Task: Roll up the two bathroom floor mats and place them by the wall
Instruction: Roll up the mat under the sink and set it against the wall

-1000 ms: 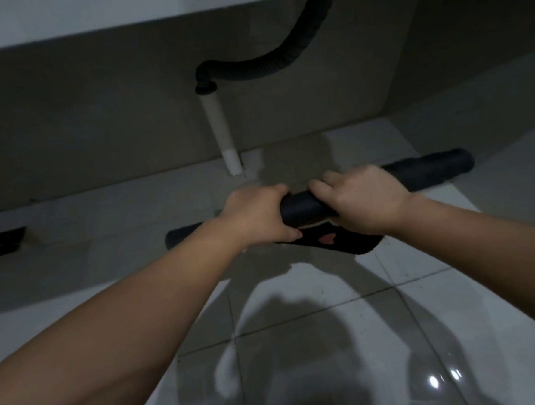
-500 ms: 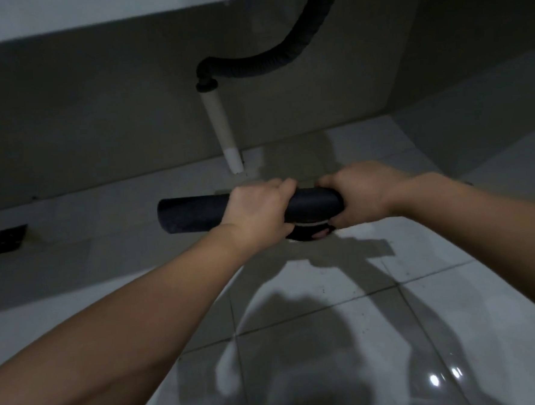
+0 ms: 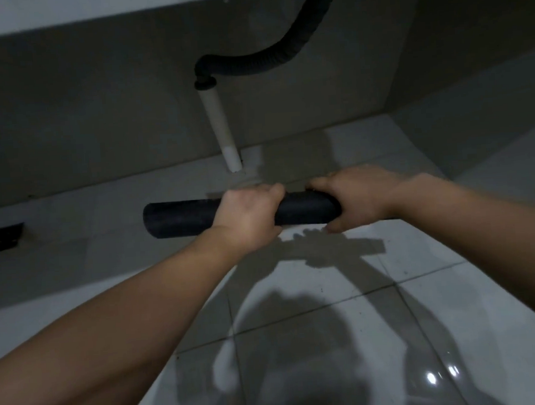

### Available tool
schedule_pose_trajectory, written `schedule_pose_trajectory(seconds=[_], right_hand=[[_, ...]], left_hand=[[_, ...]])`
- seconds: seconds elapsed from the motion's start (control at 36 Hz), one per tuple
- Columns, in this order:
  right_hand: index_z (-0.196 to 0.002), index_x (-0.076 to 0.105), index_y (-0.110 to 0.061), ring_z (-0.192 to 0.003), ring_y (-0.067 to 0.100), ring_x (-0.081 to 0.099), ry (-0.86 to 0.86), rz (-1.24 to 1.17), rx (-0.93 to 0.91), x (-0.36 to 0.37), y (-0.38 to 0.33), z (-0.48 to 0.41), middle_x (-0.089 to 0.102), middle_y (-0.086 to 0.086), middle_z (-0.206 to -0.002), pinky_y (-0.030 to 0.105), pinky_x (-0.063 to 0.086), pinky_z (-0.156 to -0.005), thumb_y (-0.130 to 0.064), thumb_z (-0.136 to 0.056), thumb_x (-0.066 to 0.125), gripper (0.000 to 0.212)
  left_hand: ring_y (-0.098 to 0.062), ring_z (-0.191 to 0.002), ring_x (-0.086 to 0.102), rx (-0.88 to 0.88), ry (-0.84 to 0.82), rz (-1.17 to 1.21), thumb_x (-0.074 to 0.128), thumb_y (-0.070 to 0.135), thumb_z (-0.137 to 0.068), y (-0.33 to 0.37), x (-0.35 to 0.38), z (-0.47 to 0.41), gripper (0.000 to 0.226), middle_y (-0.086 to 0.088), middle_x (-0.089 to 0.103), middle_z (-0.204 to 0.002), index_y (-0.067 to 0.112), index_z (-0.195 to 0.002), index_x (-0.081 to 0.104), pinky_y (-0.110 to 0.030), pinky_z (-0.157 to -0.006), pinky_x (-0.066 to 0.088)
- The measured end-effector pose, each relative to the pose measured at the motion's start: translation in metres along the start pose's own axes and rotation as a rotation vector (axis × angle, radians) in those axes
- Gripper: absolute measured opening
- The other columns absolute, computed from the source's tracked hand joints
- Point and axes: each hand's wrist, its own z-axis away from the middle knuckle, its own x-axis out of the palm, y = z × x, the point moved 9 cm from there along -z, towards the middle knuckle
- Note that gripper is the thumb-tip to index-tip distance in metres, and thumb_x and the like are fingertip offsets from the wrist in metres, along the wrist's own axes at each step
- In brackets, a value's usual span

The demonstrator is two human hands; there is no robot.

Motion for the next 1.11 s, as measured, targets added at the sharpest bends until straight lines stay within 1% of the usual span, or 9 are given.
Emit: schedule_pose_trajectory(seconds=[0.11,0.19,0.28,0.42,0.56,0.69,0.89,1.0,1.11], right_hand=[[-0.097,0.050,-0.037,-0.068,0.015,0.056,-0.025,-0.126,0.042,0.001,0.005,0.001,0.061,-0.010,-0.079,0.027,0.038,-0.052,-0.051,-0.063,0.071,0.043],[-0.097,0.051,-0.033,-0.068,0.023,0.060,0.145,0.103,0.002,-0.009,0.000,0.005,0.063,-0.004,-0.079,0.027,0.031,-0.049,-0.054,-0.067,0.062,0.037],[-0.102,0.055,-0.019,-0.063,0.028,0.060,0.343,0.414,-0.130,-0.012,-0.015,0.014,0.064,0.005,-0.082,0.029,0.030,-0.050,-0.033,-0.070,0.066,0.037],[-0.107,0.056,-0.012,-0.067,0.031,0.060,0.433,0.414,-0.212,-0.011,-0.025,0.022,0.062,0.010,-0.084,0.036,0.043,-0.054,-0.025,-0.073,0.065,0.037],[-0.121,0.047,-0.023,-0.083,0.027,0.059,0.202,0.221,-0.118,0.002,-0.007,0.004,0.059,0.006,-0.101,0.032,0.041,-0.065,-0.039,-0.071,0.068,0.056],[-0.105,0.046,-0.037,-0.077,0.017,0.059,-0.081,-0.142,0.012,0.018,0.010,-0.003,0.061,-0.008,-0.092,0.039,0.051,-0.066,-0.041,-0.062,0.074,0.052],[-0.111,0.052,-0.021,-0.067,0.028,0.060,0.293,0.309,-0.072,-0.003,-0.002,0.010,0.063,0.006,-0.087,0.030,0.032,-0.050,-0.029,-0.069,0.069,0.046],[-0.111,0.057,-0.010,-0.062,0.032,0.058,0.448,0.417,-0.123,-0.008,-0.016,0.021,0.062,0.012,-0.080,0.035,0.041,-0.052,-0.017,-0.068,0.068,0.045],[-0.118,0.053,-0.008,-0.071,0.034,0.059,0.446,0.411,-0.113,-0.002,-0.016,0.024,0.062,0.015,-0.088,0.040,0.046,-0.060,-0.015,-0.072,0.065,0.048]], left_hand=[[-0.021,-0.068,0.059,-0.009,0.025,-0.006,0.065,0.040,-0.066,0.002,-0.001,0.000,0.036,0.003,0.062,-0.084,0.028,-0.097,0.051,-0.027,-0.050,0.029],[-0.022,-0.080,0.061,-0.044,-0.043,0.128,0.065,0.047,-0.065,0.000,0.003,-0.003,0.048,0.002,0.062,-0.095,0.028,-0.104,0.047,-0.029,-0.056,0.036],[-0.024,-0.091,0.061,-0.090,-0.216,0.316,0.068,0.056,-0.059,-0.001,0.017,-0.005,0.073,-0.001,0.063,-0.110,0.029,-0.121,0.041,-0.032,-0.070,0.049],[-0.021,-0.084,0.061,-0.150,-0.373,0.537,0.074,0.045,-0.060,0.007,0.035,0.003,0.060,-0.001,0.065,-0.099,0.026,-0.112,0.050,-0.035,-0.069,0.052],[-0.025,-0.079,0.061,-0.043,-0.144,0.168,0.066,0.040,-0.069,0.007,0.015,0.001,0.044,-0.001,0.064,-0.092,0.026,-0.106,0.049,-0.029,-0.055,0.032],[-0.026,-0.079,0.061,0.053,0.013,-0.050,0.069,0.033,-0.068,0.013,-0.001,0.003,0.051,-0.002,0.064,-0.095,0.022,-0.114,0.050,-0.029,-0.055,0.028],[-0.027,-0.095,0.056,-0.034,-0.126,0.116,0.071,0.041,-0.067,0.007,0.015,-0.008,0.064,-0.005,0.056,-0.110,0.022,-0.122,0.043,-0.034,-0.066,0.039],[-0.023,-0.091,0.058,-0.098,-0.277,0.357,0.071,0.047,-0.063,0.006,0.031,-0.009,0.064,-0.001,0.059,-0.108,0.029,-0.118,0.044,-0.031,-0.066,0.044],[-0.024,-0.084,0.061,-0.095,-0.230,0.296,0.068,0.043,-0.066,0.008,0.030,-0.009,0.050,0.000,0.064,-0.097,0.030,-0.110,0.048,-0.030,-0.059,0.042]])
